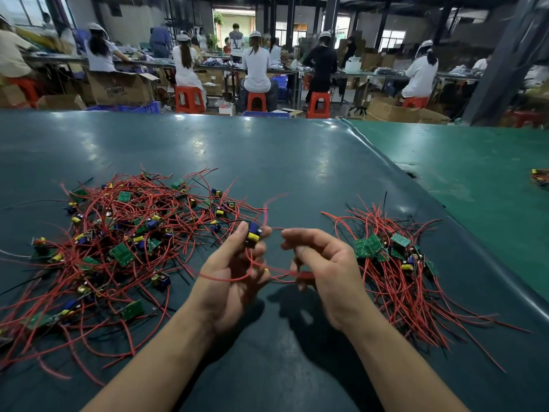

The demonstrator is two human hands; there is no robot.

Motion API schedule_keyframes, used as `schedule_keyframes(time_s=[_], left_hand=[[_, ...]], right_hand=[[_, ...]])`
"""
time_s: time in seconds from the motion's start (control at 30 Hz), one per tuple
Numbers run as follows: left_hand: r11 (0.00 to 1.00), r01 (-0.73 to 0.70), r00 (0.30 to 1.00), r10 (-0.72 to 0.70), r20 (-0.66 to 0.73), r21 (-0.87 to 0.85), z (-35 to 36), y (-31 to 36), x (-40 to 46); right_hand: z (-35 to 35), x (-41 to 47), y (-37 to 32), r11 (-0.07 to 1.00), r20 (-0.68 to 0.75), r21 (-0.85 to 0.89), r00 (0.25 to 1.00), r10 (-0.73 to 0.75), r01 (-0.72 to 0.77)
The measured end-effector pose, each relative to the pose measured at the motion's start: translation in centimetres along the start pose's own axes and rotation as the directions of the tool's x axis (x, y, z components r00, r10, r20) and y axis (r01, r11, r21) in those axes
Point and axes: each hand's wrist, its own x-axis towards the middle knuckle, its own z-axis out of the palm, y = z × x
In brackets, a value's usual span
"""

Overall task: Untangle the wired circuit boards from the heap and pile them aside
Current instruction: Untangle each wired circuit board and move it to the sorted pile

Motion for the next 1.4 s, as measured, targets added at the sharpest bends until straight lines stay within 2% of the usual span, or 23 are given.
schedule_keyframes(time_s=[0.1, 0.17, 0.27, 0.37, 0.43, 0.6, 0.77, 0.87, 0.97, 1.07, 1.23, 1.4], left_hand=[[0.98, 0.116, 0.992, -0.123, 0.035, 0.16, 0.4, -0.7, -0.4], [0.968, 0.139, 0.983, -0.161, 0.089, 0.207, 0.7, -0.9, -0.8], [0.984, 0.132, 0.984, -0.144, 0.101, 0.12, 0.7, -0.8, -0.7], [0.991, 0.093, 0.996, -0.093, -0.006, 0.094, 0.7, -0.8, -0.4], [0.989, 0.071, 0.997, -0.067, -0.034, 0.129, 0.6, -0.7, -0.3], [0.973, 0.116, 0.991, -0.128, 0.047, 0.201, 0.8, -0.5, -0.8], [0.979, 0.163, 0.984, -0.171, 0.05, 0.125, 0.8, -0.3, -1.1], [0.979, 0.175, 0.984, -0.178, 0.023, 0.106, 1.0, -0.3, -1.0], [0.968, 0.207, 0.977, -0.212, 0.021, 0.145, 1.3, -0.5, -0.9], [0.958, 0.192, 0.981, -0.196, 0.0, 0.213, 1.2, -0.7, -0.9], [0.955, 0.214, 0.966, -0.238, 0.104, 0.205, 1.4, -0.6, -1.6], [0.959, 0.131, 0.982, -0.161, 0.102, 0.25, 0.9, -0.8, -1.3]], right_hand=[[0.1, 0.2, 0.0, 0.983, 0.061, 0.053, 0.983, 0.175, -0.178], [-0.1, 0.1, -0.1, 0.969, 0.148, 0.09, 0.965, 0.215, -0.23], [-0.2, 0.1, -0.4, 0.969, 0.16, 0.122, 0.968, 0.195, -0.216], [-0.4, 0.2, -0.4, 0.962, 0.097, 0.053, 0.96, 0.263, -0.269], [-0.4, 0.0, -0.6, 0.952, 0.142, 0.037, 0.944, 0.297, -0.305], [-1.0, -0.1, -1.2, 0.913, 0.306, 0.231, 0.916, 0.259, -0.335], [-1.3, 0.0, -1.6, 0.888, 0.444, 0.27, 0.867, 0.228, -0.372], [-0.9, 0.0, -1.5, 0.896, 0.395, 0.313, 0.902, 0.177, -0.314], [-0.7, 0.2, -1.2, 0.904, 0.221, 0.37, 0.965, 0.139, -0.215], [-0.7, 0.3, -1.3, 0.923, 0.116, 0.343, 0.983, 0.144, -0.175], [-0.4, 0.0, -1.1, 0.972, 0.119, 0.187, 0.985, 0.123, -0.144], [-0.6, -0.1, -1.0, 0.974, 0.224, 0.167, 0.968, 0.11, -0.15]])
